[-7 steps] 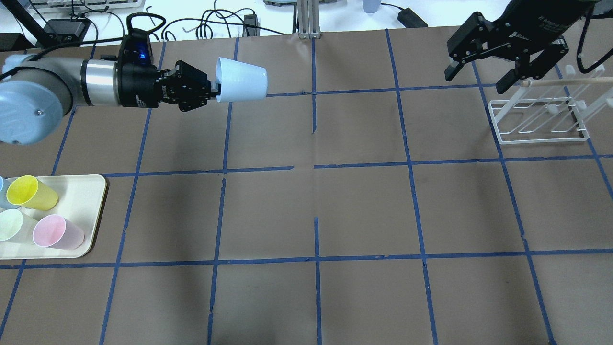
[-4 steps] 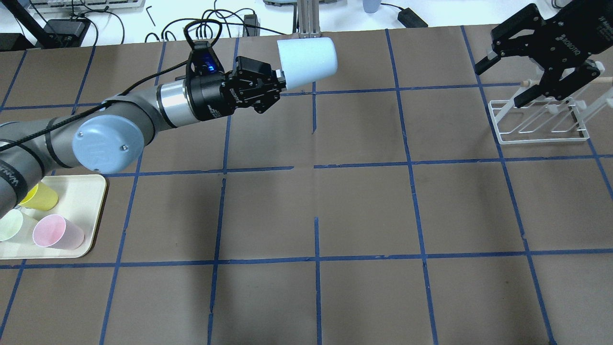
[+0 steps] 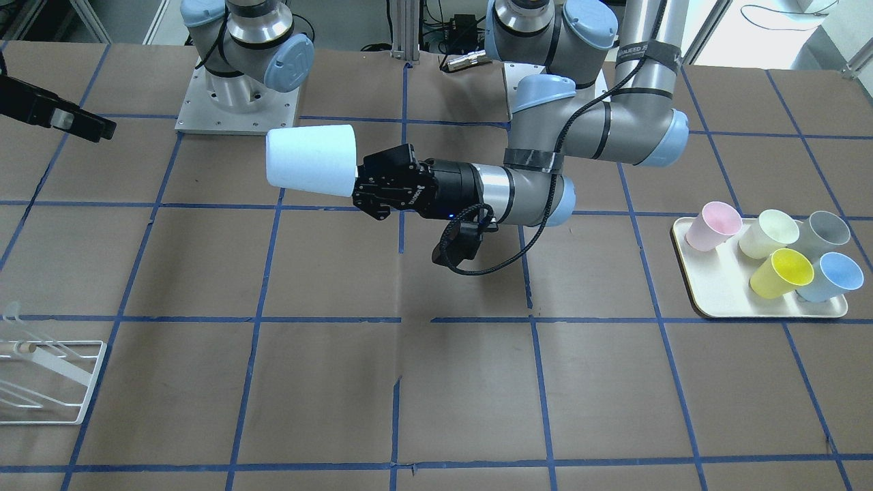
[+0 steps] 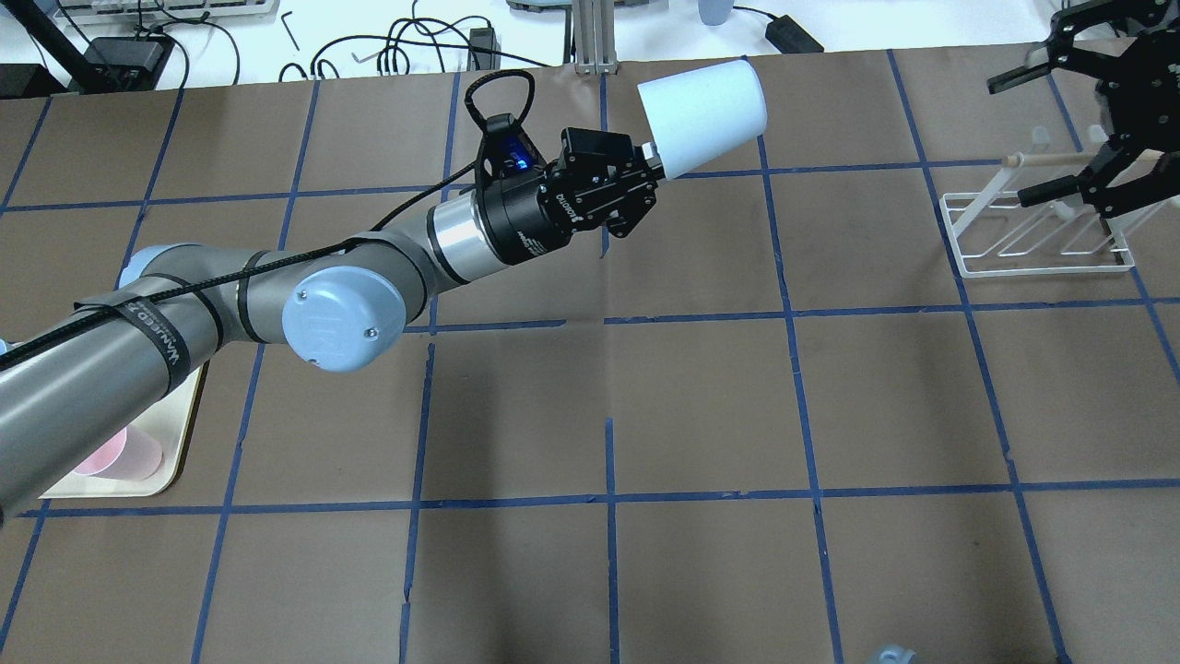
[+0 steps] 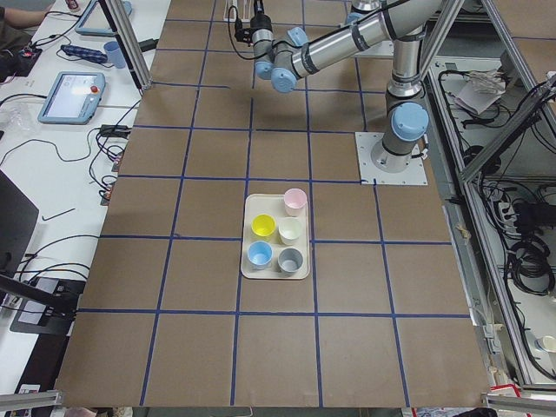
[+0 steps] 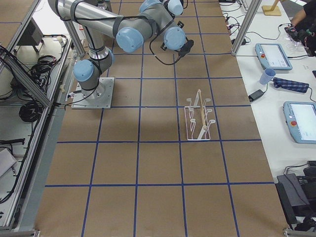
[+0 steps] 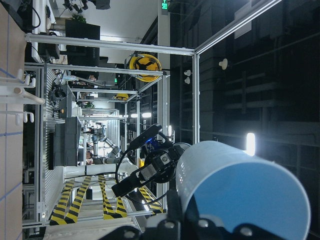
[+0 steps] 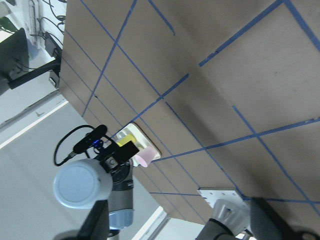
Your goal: Transfer IKEA cup to right arm and place on rack
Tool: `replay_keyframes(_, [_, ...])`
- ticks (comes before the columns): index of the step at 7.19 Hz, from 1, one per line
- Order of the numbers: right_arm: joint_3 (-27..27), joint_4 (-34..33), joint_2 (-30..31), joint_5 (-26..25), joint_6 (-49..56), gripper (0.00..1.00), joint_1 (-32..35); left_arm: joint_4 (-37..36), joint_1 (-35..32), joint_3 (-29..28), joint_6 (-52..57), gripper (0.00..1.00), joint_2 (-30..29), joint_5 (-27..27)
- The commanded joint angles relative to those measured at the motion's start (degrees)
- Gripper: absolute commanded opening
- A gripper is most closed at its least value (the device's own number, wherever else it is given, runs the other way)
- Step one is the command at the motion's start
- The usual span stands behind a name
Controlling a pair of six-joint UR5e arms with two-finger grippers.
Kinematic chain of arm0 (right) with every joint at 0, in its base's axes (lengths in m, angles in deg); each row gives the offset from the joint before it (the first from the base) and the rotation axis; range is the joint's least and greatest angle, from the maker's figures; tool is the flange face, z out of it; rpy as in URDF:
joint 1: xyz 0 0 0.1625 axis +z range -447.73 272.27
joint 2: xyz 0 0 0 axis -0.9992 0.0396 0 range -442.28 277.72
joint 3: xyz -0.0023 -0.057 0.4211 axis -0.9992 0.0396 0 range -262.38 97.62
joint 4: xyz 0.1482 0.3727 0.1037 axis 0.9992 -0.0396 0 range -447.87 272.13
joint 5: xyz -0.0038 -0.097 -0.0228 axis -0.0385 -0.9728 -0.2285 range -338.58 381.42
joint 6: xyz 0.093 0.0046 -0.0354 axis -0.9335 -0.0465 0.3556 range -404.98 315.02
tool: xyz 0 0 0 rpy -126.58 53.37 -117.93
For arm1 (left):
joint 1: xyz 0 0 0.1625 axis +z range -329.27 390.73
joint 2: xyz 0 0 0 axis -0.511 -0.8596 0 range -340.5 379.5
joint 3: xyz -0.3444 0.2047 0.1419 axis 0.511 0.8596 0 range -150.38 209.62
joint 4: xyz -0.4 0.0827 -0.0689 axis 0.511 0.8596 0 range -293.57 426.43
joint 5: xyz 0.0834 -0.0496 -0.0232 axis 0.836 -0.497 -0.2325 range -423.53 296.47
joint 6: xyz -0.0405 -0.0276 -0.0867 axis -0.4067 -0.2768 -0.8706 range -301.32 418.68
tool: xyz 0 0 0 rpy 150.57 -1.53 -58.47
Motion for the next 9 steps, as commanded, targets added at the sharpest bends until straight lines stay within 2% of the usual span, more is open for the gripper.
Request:
replay_keyframes(1, [-0.22,3.07,0.31,4.29,-6.46,1.00,0.98,-0.10,-3.16,-0.45,0.68,0.00,-2.05,-4.02])
replay_keyframes(3, [-0.13,3.09,0.31,5.79,-19.85,1.00,6.42,-0.28,-4.74,-1.41,0.94,0.00,-3.37,-3.15])
replay_keyframes(4, [-0.13,1.78,0.13,5.87,-22.89,1.00,8.88,-0.11,-5.79,-2.38,0.94,0.00,-3.90,-1.92])
replay_keyframes(6, [-0.31,-3.74,-0.83,5.53,-32.01,1.00,11.70,0.51,-6.06,-3.00,0.77,0.00,-4.52,1.32])
replay_keyframes(7, [-0.31,-6.04,-1.62,5.09,-33.45,1.00,12.06,0.51,-6.06,-3.18,0.77,0.00,-4.43,1.43])
replay_keyframes(9, [-0.39,-6.06,-1.98,4.65,-33.55,1.00,12.07,0.51,-6.15,-3.18,0.77,0.00,-4.43,1.43])
